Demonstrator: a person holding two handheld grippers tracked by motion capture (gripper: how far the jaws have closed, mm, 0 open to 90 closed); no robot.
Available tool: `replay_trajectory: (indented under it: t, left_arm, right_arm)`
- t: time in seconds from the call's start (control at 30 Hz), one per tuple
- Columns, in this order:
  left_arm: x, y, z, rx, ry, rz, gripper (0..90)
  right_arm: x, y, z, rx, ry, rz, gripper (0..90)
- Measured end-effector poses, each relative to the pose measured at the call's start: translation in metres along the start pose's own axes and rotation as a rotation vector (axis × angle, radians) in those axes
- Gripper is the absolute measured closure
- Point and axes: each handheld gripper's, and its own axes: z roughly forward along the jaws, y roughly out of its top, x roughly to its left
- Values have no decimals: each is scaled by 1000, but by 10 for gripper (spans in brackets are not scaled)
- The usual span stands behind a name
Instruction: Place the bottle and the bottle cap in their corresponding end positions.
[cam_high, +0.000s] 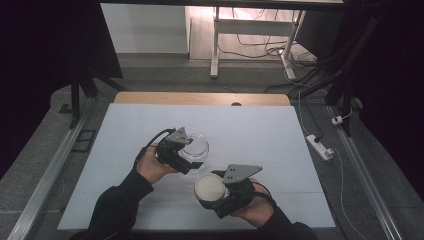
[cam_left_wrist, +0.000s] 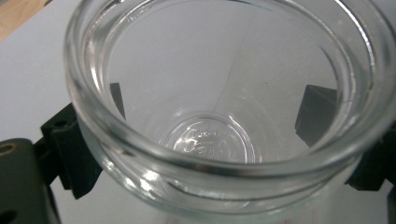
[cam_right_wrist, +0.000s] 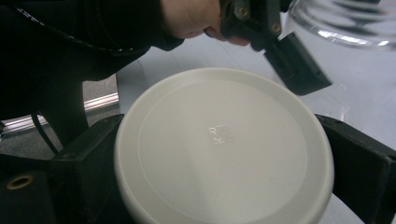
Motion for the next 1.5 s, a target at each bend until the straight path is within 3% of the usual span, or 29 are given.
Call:
replay_trajectory:
  t: [0.43,0.8,1.5]
  left_arm:
    - [14,4,15,-6,15,-15,78]
    - [21,7,28,-4,32,-18,78]
    - [35,0,48,-7,63,-48,78]
  right_arm:
    - [-6,-16,17,17,-12,13,75]
    - [-4,-24,33,45,-8,-10,75]
    - [-18,-38,61,92,-27,-14,75]
